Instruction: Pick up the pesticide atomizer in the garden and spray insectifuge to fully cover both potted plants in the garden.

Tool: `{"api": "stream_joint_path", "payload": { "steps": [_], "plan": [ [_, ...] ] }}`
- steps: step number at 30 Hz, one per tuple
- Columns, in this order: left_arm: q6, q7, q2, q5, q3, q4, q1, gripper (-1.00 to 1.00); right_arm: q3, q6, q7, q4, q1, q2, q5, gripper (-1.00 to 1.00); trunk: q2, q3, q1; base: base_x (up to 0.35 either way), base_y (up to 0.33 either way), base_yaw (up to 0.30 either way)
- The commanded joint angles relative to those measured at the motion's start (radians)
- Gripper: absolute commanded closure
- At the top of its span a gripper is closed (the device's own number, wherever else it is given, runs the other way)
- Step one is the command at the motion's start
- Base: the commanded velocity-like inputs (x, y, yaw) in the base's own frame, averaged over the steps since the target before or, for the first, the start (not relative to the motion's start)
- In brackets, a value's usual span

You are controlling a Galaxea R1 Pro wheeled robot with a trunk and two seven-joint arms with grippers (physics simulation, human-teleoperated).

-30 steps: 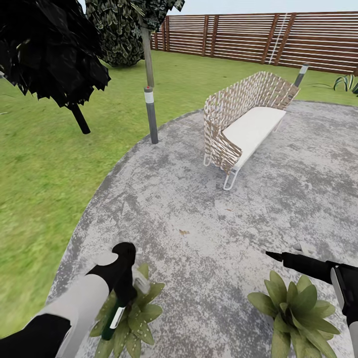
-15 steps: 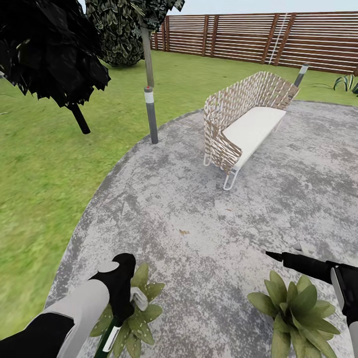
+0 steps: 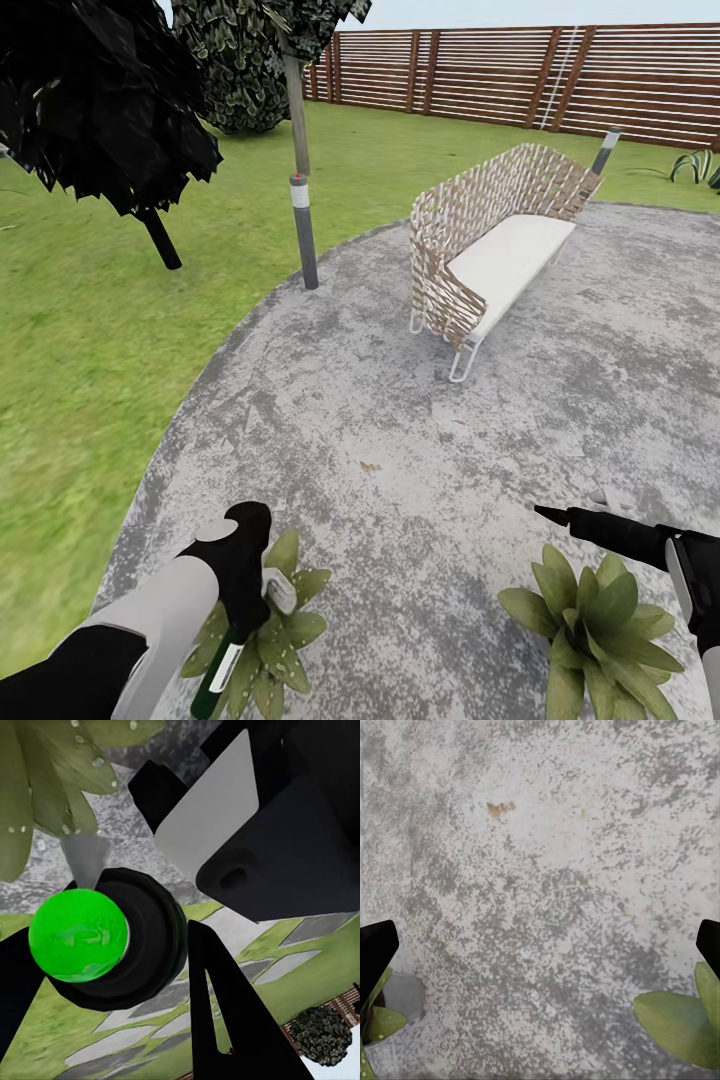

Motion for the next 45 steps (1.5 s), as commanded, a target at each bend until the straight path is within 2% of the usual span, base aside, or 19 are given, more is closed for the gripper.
{"api": "stream_joint_path", "payload": {
  "steps": [1,5,27,30,32,34,38,41,43,45],
  "plan": [
    [0.010,-0.010,0.000,-0.007,-0.003,-0.003,0.000,1.00,-0.003,0.003,0.010,-0.001,-0.001,0.001,0.010,-1.00,0.000,-0.001,0.000,0.000,0.000,0.000],
    [0.010,-0.004,0.000,-0.007,-0.005,-0.088,0.001,1.00,-0.003,0.003,0.010,-0.001,-0.001,0.001,0.010,-1.00,0.000,-0.001,0.000,0.000,0.000,0.000],
    [0.007,0.004,-0.001,-0.007,-0.006,-0.103,0.013,1.00,-0.003,0.003,0.010,-0.001,-0.001,0.001,0.010,-1.00,0.000,-0.001,0.000,0.000,0.000,0.000],
    [0.008,0.003,0.001,-0.007,-0.003,-0.142,0.014,1.00,-0.003,0.003,0.009,-0.001,-0.001,0.001,0.010,-1.00,0.000,-0.001,0.000,0.000,0.000,0.000],
    [0.009,-0.001,0.011,-0.007,-0.002,-0.211,0.013,1.00,-0.003,0.003,0.010,-0.001,-0.001,0.001,0.010,-1.00,0.000,-0.001,0.000,0.000,0.000,0.000],
    [0.010,-0.003,0.018,-0.008,-0.001,-0.228,0.009,1.00,-0.003,0.003,0.010,-0.001,-0.001,0.001,0.010,-1.00,0.000,-0.001,0.000,0.000,0.000,0.000],
    [0.010,-0.004,0.057,-0.008,-0.001,-0.235,0.003,1.00,-0.003,0.003,0.009,-0.001,-0.001,0.001,0.010,-1.00,0.000,-0.001,0.000,0.000,0.000,0.000],
    [0.010,-0.006,0.099,-0.008,0.000,-0.236,0.001,1.00,-0.003,0.003,0.010,-0.001,-0.001,0.001,0.010,-1.00,0.000,-0.001,0.000,0.000,0.000,0.000],
    [0.011,-0.006,0.116,-0.008,0.000,-0.236,0.000,1.00,-0.003,0.003,0.009,-0.001,-0.001,0.001,0.010,-1.00,0.000,-0.001,0.000,0.000,0.000,0.000],
    [0.011,-0.008,0.123,-0.008,0.000,-0.236,-0.006,1.00,-0.003,0.003,0.009,-0.001,-0.001,0.001,0.010,-1.00,0.000,-0.001,0.000,0.000,0.000,0.000]
  ]
}}
